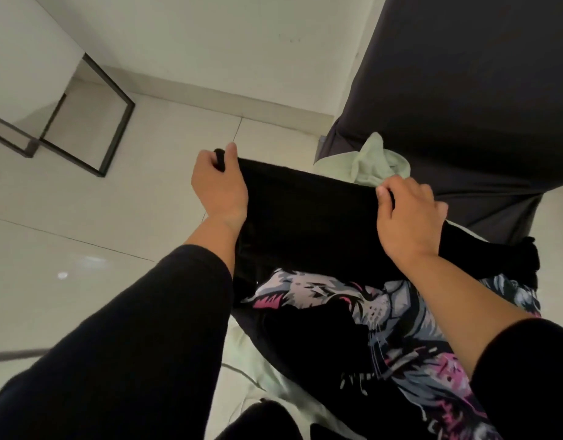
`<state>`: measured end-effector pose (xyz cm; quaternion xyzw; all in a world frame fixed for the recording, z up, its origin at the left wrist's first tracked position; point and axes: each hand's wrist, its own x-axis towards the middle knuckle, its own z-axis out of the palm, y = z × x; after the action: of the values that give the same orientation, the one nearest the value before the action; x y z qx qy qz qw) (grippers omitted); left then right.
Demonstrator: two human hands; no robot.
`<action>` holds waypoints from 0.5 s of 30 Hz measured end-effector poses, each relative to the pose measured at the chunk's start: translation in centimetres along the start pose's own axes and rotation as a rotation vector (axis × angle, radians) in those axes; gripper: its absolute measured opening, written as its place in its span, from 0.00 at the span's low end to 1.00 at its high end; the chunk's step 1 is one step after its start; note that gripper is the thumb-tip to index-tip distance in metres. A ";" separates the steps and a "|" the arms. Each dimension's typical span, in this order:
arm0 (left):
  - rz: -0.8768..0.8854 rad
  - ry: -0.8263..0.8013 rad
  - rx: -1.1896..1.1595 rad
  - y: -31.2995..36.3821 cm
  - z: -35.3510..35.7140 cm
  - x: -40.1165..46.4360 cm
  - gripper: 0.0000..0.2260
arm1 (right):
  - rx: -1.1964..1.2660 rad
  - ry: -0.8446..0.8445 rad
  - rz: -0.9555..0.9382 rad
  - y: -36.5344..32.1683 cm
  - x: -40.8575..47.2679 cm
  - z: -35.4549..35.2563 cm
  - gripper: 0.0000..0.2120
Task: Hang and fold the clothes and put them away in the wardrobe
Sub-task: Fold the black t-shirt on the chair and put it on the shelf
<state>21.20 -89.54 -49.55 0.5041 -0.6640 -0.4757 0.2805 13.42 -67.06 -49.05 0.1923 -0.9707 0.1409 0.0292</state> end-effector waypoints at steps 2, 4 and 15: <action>-0.011 -0.035 0.040 0.8 1.0 0.8 0.17 | -0.021 -0.007 0.014 0.4 0.5 0.3 0.11; -0.073 -0.077 0.093 0.6 1.7 1.3 0.14 | -0.026 -0.086 0.035 0.9 0.5 1.0 0.11; -0.016 -0.153 0.612 -0.7 3.7 -4.6 0.24 | -0.007 -0.132 0.031 6.7 -2.2 0.7 0.16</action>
<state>19.83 -83.94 -51.12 0.5330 -0.7915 -0.2928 0.0613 12.84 -60.50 -51.73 0.1861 -0.9739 0.1248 -0.0362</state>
